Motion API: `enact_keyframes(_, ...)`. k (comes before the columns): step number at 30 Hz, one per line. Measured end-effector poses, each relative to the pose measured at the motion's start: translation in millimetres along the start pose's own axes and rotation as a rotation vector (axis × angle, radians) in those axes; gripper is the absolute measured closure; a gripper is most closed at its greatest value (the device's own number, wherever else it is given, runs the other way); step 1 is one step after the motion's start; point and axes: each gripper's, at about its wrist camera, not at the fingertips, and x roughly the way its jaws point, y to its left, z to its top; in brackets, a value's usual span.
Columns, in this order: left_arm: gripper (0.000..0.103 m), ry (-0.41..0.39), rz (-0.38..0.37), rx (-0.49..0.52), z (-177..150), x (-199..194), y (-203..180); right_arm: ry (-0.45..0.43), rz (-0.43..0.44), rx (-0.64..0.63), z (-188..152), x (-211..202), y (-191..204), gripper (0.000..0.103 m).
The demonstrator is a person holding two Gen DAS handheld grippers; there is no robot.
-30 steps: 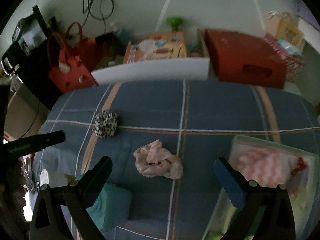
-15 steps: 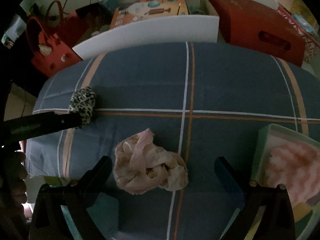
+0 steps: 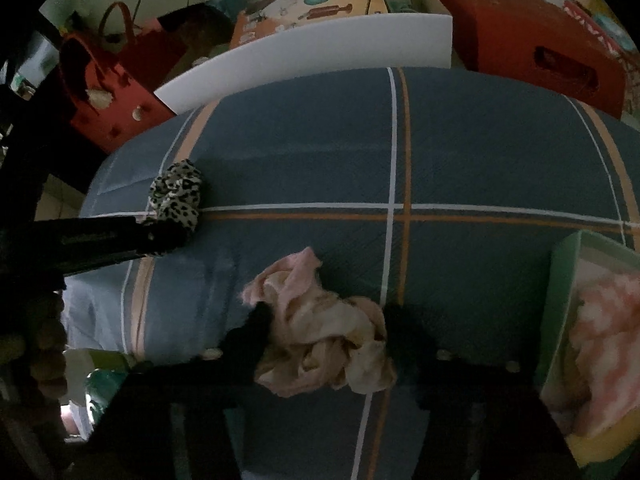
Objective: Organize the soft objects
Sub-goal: 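Grasp the leopard-print scrunchie with the left tool while the right tool grasps the pink cloth, then lift and carry the scrunchie and pink cloth over the white tray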
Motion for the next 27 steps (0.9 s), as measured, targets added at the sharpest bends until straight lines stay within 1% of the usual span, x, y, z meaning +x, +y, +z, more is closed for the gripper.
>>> enact_keyframes(1,0.082,-0.01,-0.001,-0.003,-2.9,-3.4,1.3,-0.005,0.002,0.003,-1.9,-1.0,-0.8,0.058)
enact_keyframes(2,0.082,-0.023,-0.005,-0.008,-6.3,-7.4,3.0,-0.01,0.007,0.007,-4.0,-2.4,-1.5,0.059)
enact_keyframes(7,0.083,-0.115,-0.036,-0.028,-23.4,-36.2,5.4,-0.041,0.01,0.017,-12.8,-11.7,-3.4,0.077)
enact_keyframes(10,0.083,-0.177,-0.06,-0.029,-34.2,-59.5,10.1,-0.068,0.015,0.029,-18.4,-22.3,-4.1,0.082)
enact_keyframes(13,0.083,-0.235,-0.093,-0.04,-51.0,-80.0,14.4,-0.112,0.021,0.046,-25.5,-38.6,-5.5,0.082)
enact_keyframes(15,0.083,-0.278,-0.108,-0.045,-62.2,-91.1,8.2,-0.146,0.031,0.065,-30.7,-51.3,-6.5,0.082)
enact_keyframes(18,0.083,-0.318,-0.133,-0.046,-83.8,-99.8,2.5,-0.202,0.044,0.091,-39.5,-73.3,-6.4,0.082)
enact_keyframes(22,0.083,-0.355,-0.144,-0.039,-109.9,-104.0,-7.3,-0.269,0.043,0.104,-52.4,-96.9,-2.2,0.082)
enact_keyframes(24,0.083,-0.362,-0.153,-0.036,-116.2,-101.4,-9.5,-0.298,0.036,0.115,-58.4,-107.0,-3.1,0.082)
enact_keyframes(27,0.083,-0.386,-0.165,-0.027,-128.7,-108.9,-13.6,-0.33,0.046,0.133,-68.7,-118.5,-4.3,0.082)
